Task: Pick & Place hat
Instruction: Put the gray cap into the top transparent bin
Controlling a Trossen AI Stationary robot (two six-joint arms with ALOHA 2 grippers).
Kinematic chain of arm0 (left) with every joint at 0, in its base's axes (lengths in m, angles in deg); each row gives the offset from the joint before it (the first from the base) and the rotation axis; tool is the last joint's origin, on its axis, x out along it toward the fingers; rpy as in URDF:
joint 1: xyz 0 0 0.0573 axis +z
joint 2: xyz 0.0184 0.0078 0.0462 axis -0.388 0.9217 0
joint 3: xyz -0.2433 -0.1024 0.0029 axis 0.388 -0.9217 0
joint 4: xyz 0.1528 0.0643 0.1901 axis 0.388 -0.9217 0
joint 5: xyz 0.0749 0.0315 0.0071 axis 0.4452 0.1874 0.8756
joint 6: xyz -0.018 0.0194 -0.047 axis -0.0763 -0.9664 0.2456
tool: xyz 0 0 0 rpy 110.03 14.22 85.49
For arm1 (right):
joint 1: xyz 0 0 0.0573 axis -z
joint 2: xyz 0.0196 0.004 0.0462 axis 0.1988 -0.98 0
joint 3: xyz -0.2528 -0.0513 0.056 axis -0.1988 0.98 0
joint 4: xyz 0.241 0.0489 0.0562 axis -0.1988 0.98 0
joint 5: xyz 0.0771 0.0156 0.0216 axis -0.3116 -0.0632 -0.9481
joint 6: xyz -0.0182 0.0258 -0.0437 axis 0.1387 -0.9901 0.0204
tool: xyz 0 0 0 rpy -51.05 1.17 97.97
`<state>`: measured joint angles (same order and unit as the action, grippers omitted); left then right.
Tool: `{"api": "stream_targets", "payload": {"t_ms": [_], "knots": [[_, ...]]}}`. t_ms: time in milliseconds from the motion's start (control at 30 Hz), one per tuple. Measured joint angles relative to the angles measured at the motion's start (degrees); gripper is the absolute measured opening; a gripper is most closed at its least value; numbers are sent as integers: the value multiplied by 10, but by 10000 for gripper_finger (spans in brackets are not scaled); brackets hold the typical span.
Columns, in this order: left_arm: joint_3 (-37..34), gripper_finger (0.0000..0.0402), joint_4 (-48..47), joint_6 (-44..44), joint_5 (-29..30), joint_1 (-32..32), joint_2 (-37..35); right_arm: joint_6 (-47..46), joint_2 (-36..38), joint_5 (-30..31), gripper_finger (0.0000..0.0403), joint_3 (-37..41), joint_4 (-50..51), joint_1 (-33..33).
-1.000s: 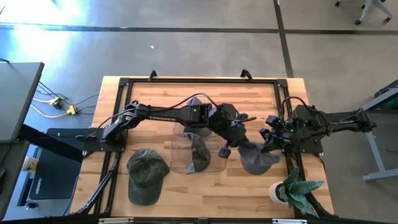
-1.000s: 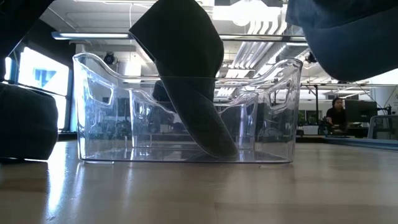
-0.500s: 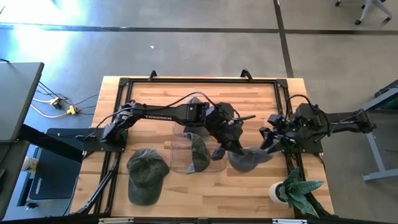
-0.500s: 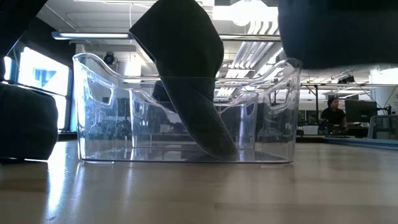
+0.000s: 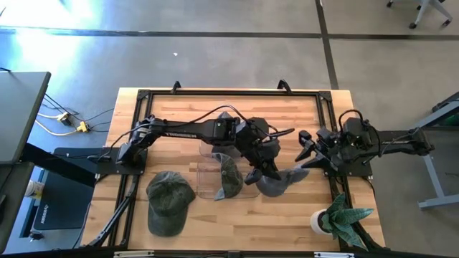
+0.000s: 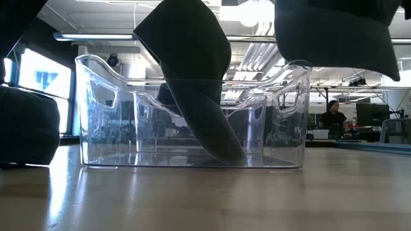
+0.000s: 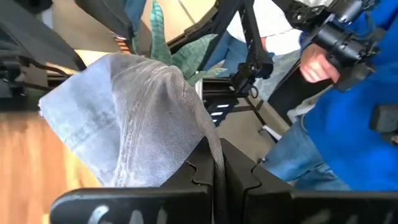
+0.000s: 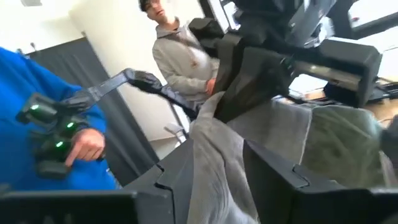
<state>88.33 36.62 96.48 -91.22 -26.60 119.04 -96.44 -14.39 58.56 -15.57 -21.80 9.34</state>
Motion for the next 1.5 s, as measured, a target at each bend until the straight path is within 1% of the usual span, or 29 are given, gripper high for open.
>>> {"api": "stream_targets", "payload": {"t_ms": [100,167,233,300,333,400,467,600,633,700,800,900,1000,1067,1133,1233,1300,1400,1500], "knots": [[0,1,-1,11,-7,0,0,0,-3,-14,126,2,0,-1],[0,1,-15,20,-10,0,0,-3,-5,-22,131,4,6,-1],[0,1,-38,24,-10,0,0,-9,-14,-32,149,4,14,-1],[0,1,-73,25,-8,0,-6,-10,-26,-45,175,5,18,-2],[-1,1,-94,25,-7,0,-11,-2,-34,-50,190,5,18,-2],[1,1,-106,29,-4,5,-16,26,-49,-45,217,5,20,-6],[1,1,-120,42,3,9,-16,60,-65,-3,235,5,26,-19],[0,1,-115,51,6,19,-13,144,-81,141,242,-14,80,-56],[0,1,-112,52,6,20,-14,162,-83,166,243,-25,96,-66],[0,0,-111,54,9,20,-14,191,-88,196,243,-50,129,-82],[0,0,-95,54,8,19,-14,199,-101,225,240,-91,176,-103],[0,0,-74,52,7,19,-14,199,-122,229,213,-124,219,-119],[0,0,-63,51,7,19,-14,194,-149,226,164,-145,231,-136],[0,0,-61,49,7,20,-18,182,-166,213,125,-157,234,-148],[0,0,-50,49,6,19,-20,164,-179,180,83,-170,234,-158],[0,0,-30,49,-1,19,-19,117,-189,105,22,-189,233,-167],[0,1,-3,49,-21,19,-19,81,-189,75,8,-201,230,-172],[0,1,36,49,-47,19,-19,15,-183,66,16,-221,230,-177],[0,9,64,49,-53,19,-19,-9,-182,57,6,-234,231,-177]]}}
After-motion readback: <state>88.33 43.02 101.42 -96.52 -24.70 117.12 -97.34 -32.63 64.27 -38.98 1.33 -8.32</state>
